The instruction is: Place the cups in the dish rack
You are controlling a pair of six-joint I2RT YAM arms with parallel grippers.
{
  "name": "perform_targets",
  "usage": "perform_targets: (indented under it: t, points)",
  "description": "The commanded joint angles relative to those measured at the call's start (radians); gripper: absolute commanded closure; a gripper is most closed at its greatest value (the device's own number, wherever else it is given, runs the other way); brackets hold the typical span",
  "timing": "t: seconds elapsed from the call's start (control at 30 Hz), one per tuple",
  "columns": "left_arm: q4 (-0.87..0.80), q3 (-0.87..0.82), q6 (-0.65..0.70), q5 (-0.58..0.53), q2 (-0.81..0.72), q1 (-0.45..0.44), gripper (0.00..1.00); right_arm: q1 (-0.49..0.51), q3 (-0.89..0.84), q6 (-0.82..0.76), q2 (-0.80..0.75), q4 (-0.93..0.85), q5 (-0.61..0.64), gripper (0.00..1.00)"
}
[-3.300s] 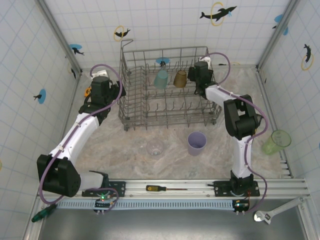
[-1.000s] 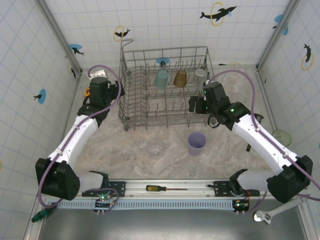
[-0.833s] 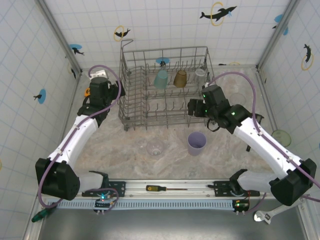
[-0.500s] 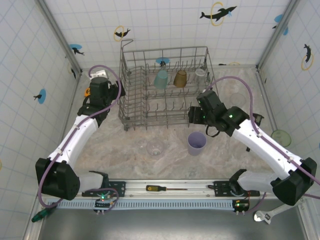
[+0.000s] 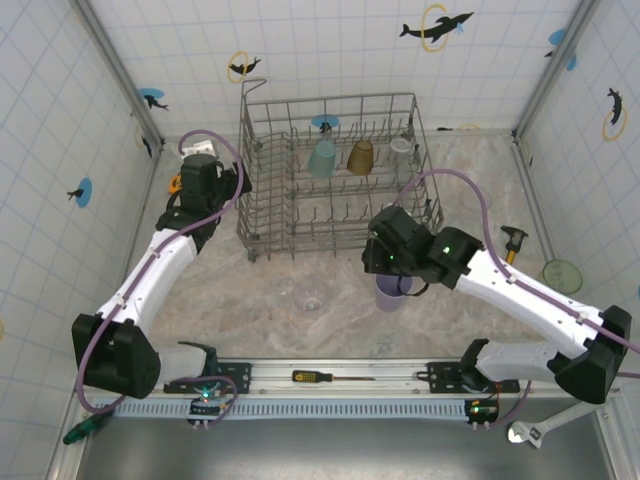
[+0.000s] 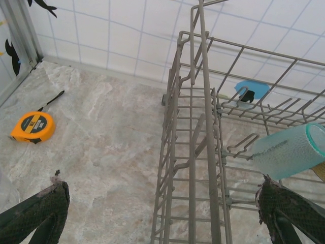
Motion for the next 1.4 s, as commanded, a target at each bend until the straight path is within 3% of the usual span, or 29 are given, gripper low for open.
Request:
perform_targets:
  t: [0.0, 0.17, 0.37, 0.63, 0.9, 1.17, 1.37]
  points:
    - [-0.006, 0.002, 0.000, 0.004, -0.005, 0.001, 0.03, 0.014, -0.040, 0.077, 0.025, -0.056, 0.021, 0.46]
    - [-0.010, 0.003, -0.003, 0.015, -0.011, 0.002, 0.03, 0.029, -0.064, 0.100, 0.028, -0.079, 0.065, 0.48]
    - [-0.012, 0.007, -0.003, 0.021, -0.013, 0.001, 0.02, 0.041, -0.166, 0.135, 0.035, 0.030, 0.010, 0.50]
    - [-0.015, 0.009, -0.006, 0.028, -0.013, 0.001, 0.03, 0.037, -0.196, 0.128, 0.065, 0.046, 0.032, 0.53]
    - [-0.021, 0.011, 0.007, -0.010, -0.015, 0.002, 0.03, -0.009, -0.202, 0.075, 0.114, 0.054, 0.005, 0.68]
    - [-0.023, 0.011, 0.009, -0.008, -0.004, 0.001, 0.03, -0.042, -0.194, 0.038, 0.104, 0.027, 0.002, 1.00]
    - [-0.025, 0.014, 0.008, -0.006, -0.003, 0.001, 0.02, -0.136, -0.160, -0.018, 0.055, -0.049, 0.011, 1.00]
